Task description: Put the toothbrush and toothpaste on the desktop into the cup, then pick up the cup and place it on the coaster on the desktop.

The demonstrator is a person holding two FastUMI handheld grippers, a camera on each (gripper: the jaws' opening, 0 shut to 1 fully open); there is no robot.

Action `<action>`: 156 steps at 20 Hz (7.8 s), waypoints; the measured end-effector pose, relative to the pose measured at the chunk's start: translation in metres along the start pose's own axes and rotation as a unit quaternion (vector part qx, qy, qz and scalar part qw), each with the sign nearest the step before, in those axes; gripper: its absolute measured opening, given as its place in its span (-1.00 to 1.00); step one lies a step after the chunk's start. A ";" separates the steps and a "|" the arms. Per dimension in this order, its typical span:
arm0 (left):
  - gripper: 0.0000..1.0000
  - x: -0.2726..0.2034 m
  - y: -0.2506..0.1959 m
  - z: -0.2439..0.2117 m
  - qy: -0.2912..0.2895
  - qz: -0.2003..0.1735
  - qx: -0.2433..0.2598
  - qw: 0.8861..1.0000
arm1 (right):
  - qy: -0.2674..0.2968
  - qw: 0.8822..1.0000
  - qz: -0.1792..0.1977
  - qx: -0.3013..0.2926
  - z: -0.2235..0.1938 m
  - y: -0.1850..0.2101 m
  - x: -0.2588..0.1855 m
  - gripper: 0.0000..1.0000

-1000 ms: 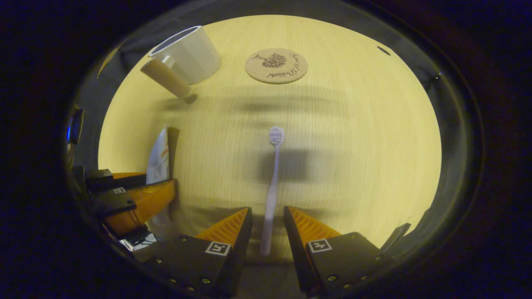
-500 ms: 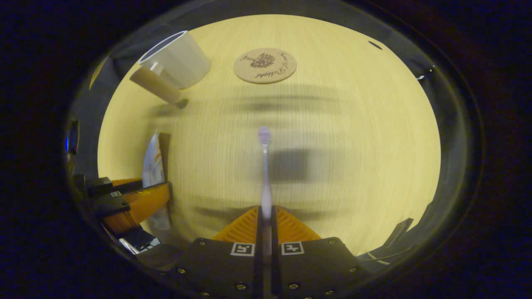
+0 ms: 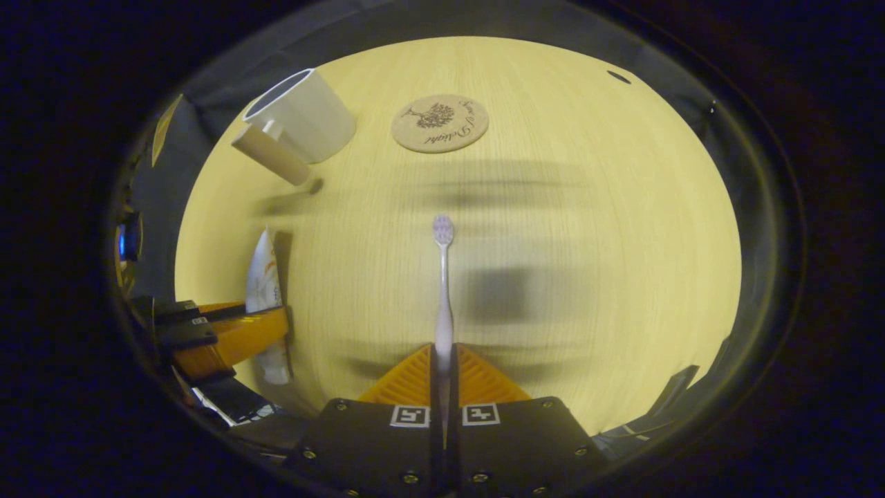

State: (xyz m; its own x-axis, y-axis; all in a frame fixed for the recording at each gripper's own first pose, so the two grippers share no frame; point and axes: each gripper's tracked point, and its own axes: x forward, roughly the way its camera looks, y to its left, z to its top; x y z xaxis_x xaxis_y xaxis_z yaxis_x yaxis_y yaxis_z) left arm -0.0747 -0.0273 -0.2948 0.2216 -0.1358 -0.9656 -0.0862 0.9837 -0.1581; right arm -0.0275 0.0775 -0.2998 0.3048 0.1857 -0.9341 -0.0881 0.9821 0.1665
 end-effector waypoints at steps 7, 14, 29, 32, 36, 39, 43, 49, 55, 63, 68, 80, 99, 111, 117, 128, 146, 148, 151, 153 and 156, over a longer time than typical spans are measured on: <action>-0.38 -0.019 0.011 0.020 -0.070 0.012 -0.010 0.997 | -0.054 0.998 0.033 0.002 0.010 0.007 -0.025 -0.94; -0.38 -0.047 0.013 0.042 -0.146 0.011 -0.022 0.989 | -0.140 0.987 0.080 -0.003 0.033 0.021 -0.058 -0.94; -0.38 -0.159 0.005 0.156 -0.408 -0.011 -0.015 0.913 | -0.295 0.947 0.129 -0.019 0.080 0.037 -0.125 -0.93; -0.39 -0.174 0.000 0.182 -0.447 -0.025 -0.012 0.894 | -0.302 0.944 0.132 -0.016 0.084 0.037 -0.129 -0.94; -0.40 -0.194 -0.012 0.219 -0.498 -0.041 0.003 0.866 | -0.307 0.943 0.127 -0.010 0.088 0.035 -0.131 -0.93; -0.40 -0.200 -0.024 0.248 -0.528 -0.057 0.022 0.847 | -0.313 0.942 0.120 -0.003 0.091 0.031 -0.132 -0.94; -0.40 -0.194 -0.035 0.271 -0.548 -0.081 0.032 0.832 | -0.320 0.941 0.111 0.006 0.090 0.027 -0.135 -0.93; -0.39 -0.156 -0.034 0.299 -0.541 -0.082 0.032 0.836 | -0.313 0.944 0.098 0.027 0.080 0.020 -0.133 -0.94; -0.39 -0.120 -0.038 0.299 -0.521 -0.070 0.053 0.849 | -0.306 0.947 0.095 0.016 0.075 0.029 -0.131 -0.94; -0.27 -0.094 -0.033 0.288 -0.477 -0.055 0.065 0.875 | -0.301 0.948 0.099 0.016 0.075 0.034 -0.129 -0.94; 0.18 -0.099 -0.037 0.281 -0.480 -0.061 0.069 0.873 | -0.301 0.948 0.098 0.016 0.075 0.032 -0.129 -0.94; 0.86 -0.125 -0.022 0.249 -0.471 -0.053 0.059 0.878 | -0.321 0.939 0.119 -0.006 0.102 0.046 -0.138 -0.94; 0.82 -0.167 0.019 0.184 -0.469 -0.031 0.032 0.882 | -0.432 0.887 0.149 -0.066 0.242 0.107 -0.143 -0.94; 0.94 -0.152 0.048 0.165 -0.440 -0.035 -0.033 0.897 | -0.459 0.876 0.134 -0.069 0.293 0.128 -0.104 -0.94; 0.94 -0.147 0.049 0.165 -0.434 -0.036 -0.043 0.899 | -0.441 0.886 0.120 -0.079 0.288 0.127 -0.086 -0.92; 0.87 -0.143 0.037 0.162 -0.425 -0.038 -0.044 0.903 | -0.429 0.890 0.125 -0.092 0.278 0.131 -0.087 0.34; 0.87 -0.130 -0.011 0.159 -0.382 -0.049 -0.033 0.922 | -0.451 0.886 0.076 -0.069 0.244 0.063 -0.162 0.80; 0.93 -0.125 -0.020 0.161 -0.374 -0.057 -0.028 0.925 | -0.454 0.886 0.067 -0.068 0.237 0.052 -0.168 0.80; 0.93 -0.118 -0.036 0.162 -0.355 -0.064 -0.014 0.933 | -0.453 0.887 0.057 -0.069 0.223 0.038 -0.172 0.80; 0.93 -0.108 -0.041 0.164 -0.336 -0.061 -0.006 0.940 | -0.449 0.890 0.054 -0.064 0.211 0.031 -0.173 0.80; 0.99 -0.090 -0.046 0.169 -0.298 -0.060 -0.006 0.952 | -0.441 0.894 0.056 -0.052 0.195 0.020 -0.174 0.70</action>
State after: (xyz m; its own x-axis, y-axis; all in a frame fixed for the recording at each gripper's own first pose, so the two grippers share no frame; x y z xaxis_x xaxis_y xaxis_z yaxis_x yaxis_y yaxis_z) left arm 0.0732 -0.0405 -0.1655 0.7431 -0.1528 -0.6515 -0.0356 0.9632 -0.2665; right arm 0.1030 0.0707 -0.0728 0.9142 0.2804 -0.2927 -0.2384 0.9560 0.1713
